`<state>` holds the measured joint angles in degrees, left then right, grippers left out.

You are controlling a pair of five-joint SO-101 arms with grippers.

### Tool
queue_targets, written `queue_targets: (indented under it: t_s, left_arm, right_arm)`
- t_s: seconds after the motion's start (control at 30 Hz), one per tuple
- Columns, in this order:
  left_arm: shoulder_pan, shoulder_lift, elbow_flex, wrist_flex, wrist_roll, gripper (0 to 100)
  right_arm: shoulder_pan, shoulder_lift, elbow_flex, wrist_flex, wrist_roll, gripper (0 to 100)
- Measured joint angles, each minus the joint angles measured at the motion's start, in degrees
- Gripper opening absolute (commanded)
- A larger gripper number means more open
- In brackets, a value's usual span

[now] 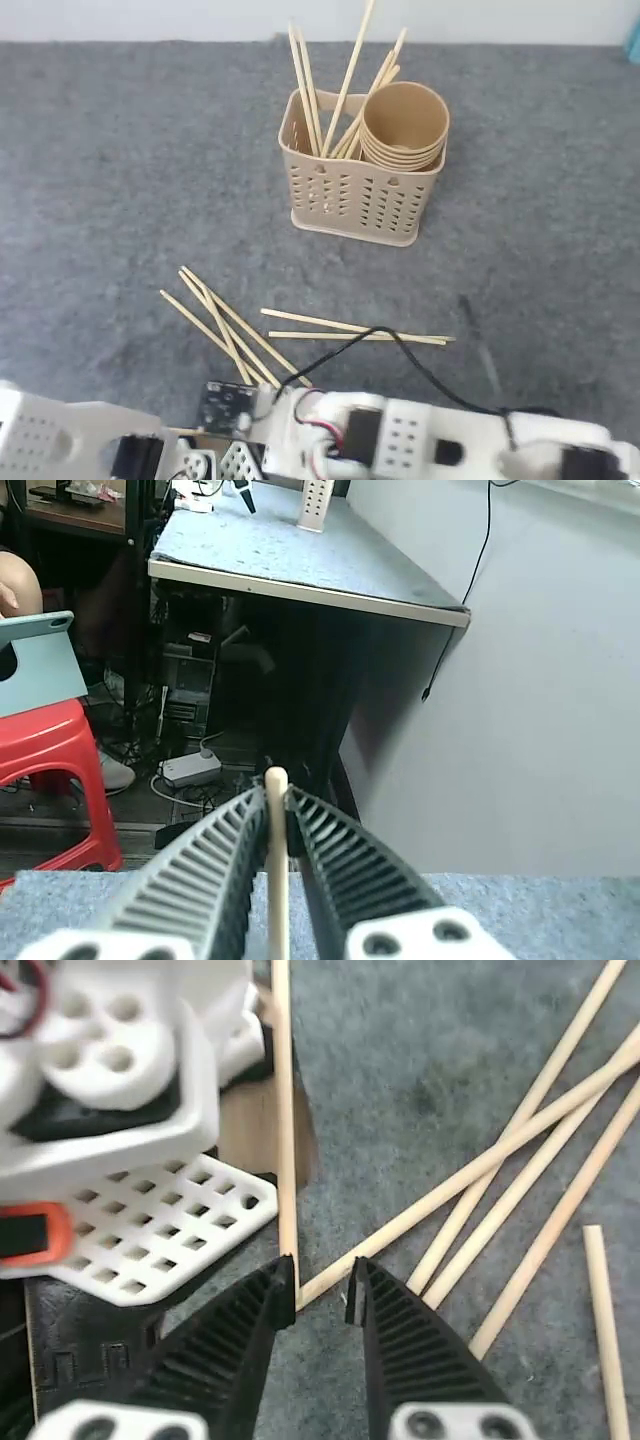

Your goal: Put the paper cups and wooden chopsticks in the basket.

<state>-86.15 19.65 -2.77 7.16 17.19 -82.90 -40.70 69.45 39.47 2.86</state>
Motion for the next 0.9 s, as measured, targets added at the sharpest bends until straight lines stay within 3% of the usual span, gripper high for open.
queue_targets:
  t_s: [0.17,0.9]
  left_arm:
    - [0.18,-1.14,0.0,0.7,0.0,1]
    - [2.64,-1.14,0.0,0.7,0.0,1]
  right_arm:
    - [0.26,11.69,-5.19,0.0,0.0,9.1]
    - [-2.2,13.19,-6.42,-0.26,2.55,9.1]
